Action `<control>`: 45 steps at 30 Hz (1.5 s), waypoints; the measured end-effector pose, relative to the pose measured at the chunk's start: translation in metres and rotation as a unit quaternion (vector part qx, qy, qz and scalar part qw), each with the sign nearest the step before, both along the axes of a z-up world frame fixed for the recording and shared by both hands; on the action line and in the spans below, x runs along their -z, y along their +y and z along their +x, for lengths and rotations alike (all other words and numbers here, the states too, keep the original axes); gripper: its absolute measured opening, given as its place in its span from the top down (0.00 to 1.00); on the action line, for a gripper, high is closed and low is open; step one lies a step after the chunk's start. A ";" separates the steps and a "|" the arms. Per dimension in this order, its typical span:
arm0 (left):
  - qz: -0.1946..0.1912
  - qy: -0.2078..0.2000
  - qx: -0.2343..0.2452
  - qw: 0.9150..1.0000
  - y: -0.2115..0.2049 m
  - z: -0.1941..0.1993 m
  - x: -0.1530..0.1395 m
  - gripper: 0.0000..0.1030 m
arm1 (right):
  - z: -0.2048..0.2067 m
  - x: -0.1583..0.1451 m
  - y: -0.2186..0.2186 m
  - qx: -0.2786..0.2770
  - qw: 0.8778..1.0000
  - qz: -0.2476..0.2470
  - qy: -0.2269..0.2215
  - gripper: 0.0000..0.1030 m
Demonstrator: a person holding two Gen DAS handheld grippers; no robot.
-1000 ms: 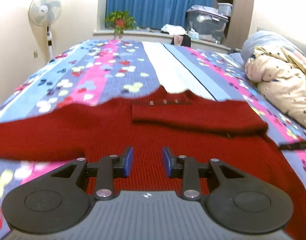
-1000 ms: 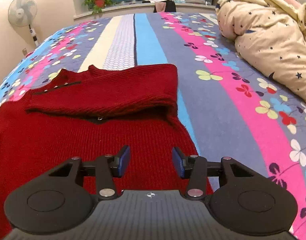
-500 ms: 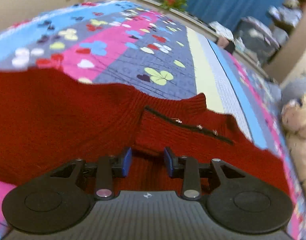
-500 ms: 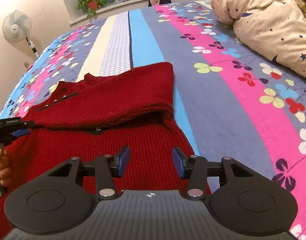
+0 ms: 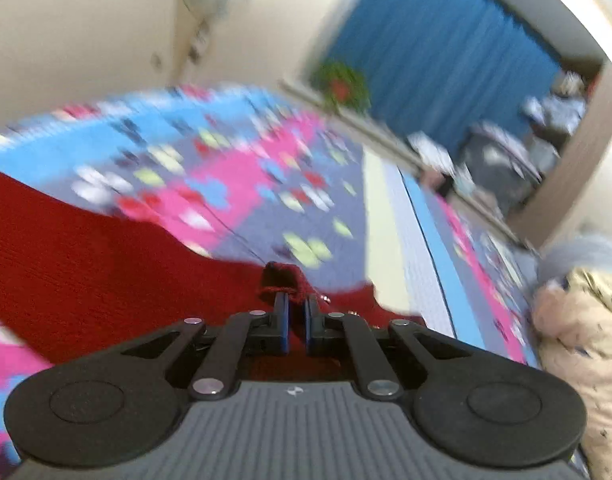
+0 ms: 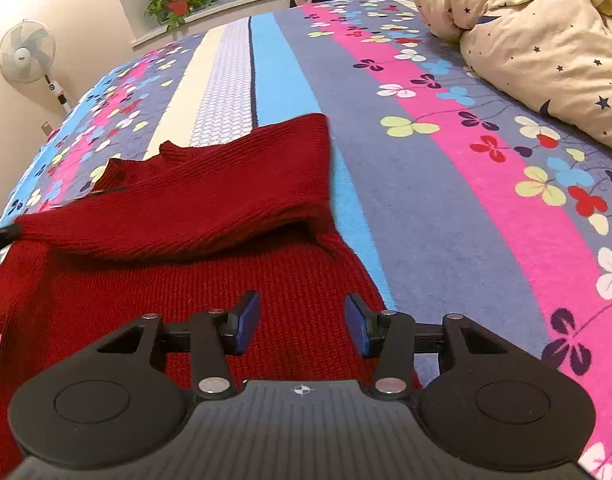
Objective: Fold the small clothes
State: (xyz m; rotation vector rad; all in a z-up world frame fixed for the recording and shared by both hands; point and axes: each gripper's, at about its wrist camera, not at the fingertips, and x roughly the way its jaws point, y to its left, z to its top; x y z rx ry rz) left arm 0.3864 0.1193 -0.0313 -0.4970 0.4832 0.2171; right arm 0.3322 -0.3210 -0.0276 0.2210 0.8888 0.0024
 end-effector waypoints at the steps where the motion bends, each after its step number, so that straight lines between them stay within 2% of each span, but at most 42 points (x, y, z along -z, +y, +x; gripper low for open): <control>1: 0.013 0.013 -0.007 1.000 0.002 -0.003 0.004 0.92 | 0.000 0.000 0.000 0.002 1.000 -0.001 0.000 0.53; 4: 0.014 0.121 -0.027 0.992 0.019 0.008 0.027 0.91 | 0.000 0.003 0.002 0.004 1.000 -0.005 0.003 0.53; 5: 0.025 0.121 -0.037 0.992 0.021 0.004 0.024 0.91 | 0.000 0.004 0.003 0.006 1.000 -0.006 0.006 0.53; 7: 0.079 0.078 -0.027 0.993 0.010 -0.007 0.011 0.91 | 0.001 0.006 0.004 0.006 1.000 -0.007 0.010 0.53; 9: 0.117 0.056 0.007 0.992 -0.007 -0.011 0.007 0.91 | 0.001 0.007 0.005 0.007 1.000 -0.012 0.011 0.53; 11: 0.141 0.064 0.058 0.986 -0.021 -0.003 0.021 0.88 | 0.003 0.009 0.005 0.011 1.000 -0.014 0.011 0.53; 12: 0.152 0.099 0.077 0.980 -0.023 0.007 0.034 0.87 | 0.004 0.010 0.005 0.014 1.000 -0.014 0.012 0.53; 13: 0.146 0.170 0.098 0.970 -0.022 0.021 0.054 0.87 | 0.005 0.012 0.005 0.015 1.000 -0.013 0.014 0.53; 14: 0.141 0.169 0.102 0.970 -0.019 0.019 0.058 0.87 | 0.005 0.013 0.005 0.015 1.000 -0.013 0.016 0.53; 17: 0.152 0.138 0.116 0.972 -0.016 0.003 0.030 0.85 | 0.007 0.015 0.006 0.013 1.000 -0.012 0.020 0.53; 19: 0.156 0.114 0.131 0.972 -0.006 -0.018 0.011 0.76 | 0.006 0.015 0.007 0.010 1.000 -0.016 0.018 0.53; 20: 0.165 0.113 0.133 0.971 0.002 -0.028 0.004 0.71 | 0.007 0.015 0.007 0.009 1.000 -0.018 0.018 0.53; 22: 0.170 0.123 0.130 0.969 0.026 -0.045 -0.008 0.71 | 0.006 0.016 0.009 0.007 1.000 -0.021 0.018 0.53; 25: 0.158 0.129 0.093 0.975 0.077 -0.066 -0.015 0.71 | 0.005 0.017 0.013 0.002 0.999 -0.033 0.018 0.53; 28: 0.157 0.129 0.024 0.979 0.128 -0.086 -0.010 0.71 | 0.004 0.019 0.019 -0.008 0.999 -0.046 0.017 0.53; 30: 0.144 0.173 -0.016 0.974 0.155 -0.082 -0.001 0.72 | 0.003 0.021 0.023 -0.010 0.998 -0.057 0.021 0.53; 32: 0.118 0.161 -0.050 0.979 0.180 -0.082 -0.003 0.72 | 0.003 0.024 0.026 -0.013 0.998 -0.063 0.024 0.53; 35: 0.102 0.164 -0.085 0.978 0.204 -0.077 -0.001 0.72 | 0.002 0.027 0.032 -0.019 0.997 -0.076 0.025 0.53; 38: 0.057 0.161 -0.116 0.978 0.234 -0.071 0.005 0.72 | 0.003 0.030 0.037 -0.020 0.996 -0.083 0.027 0.53; 42: 0.027 0.159 -0.153 0.975 0.265 -0.072 0.010 0.72 | 0.005 0.033 0.043 -0.025 0.995 -0.090 0.029 0.53; 45: -0.012 0.162 -0.176 0.971 0.288 -0.071 0.018 0.70 | 0.008 0.036 0.047 -0.030 0.995 -0.094 0.032 0.53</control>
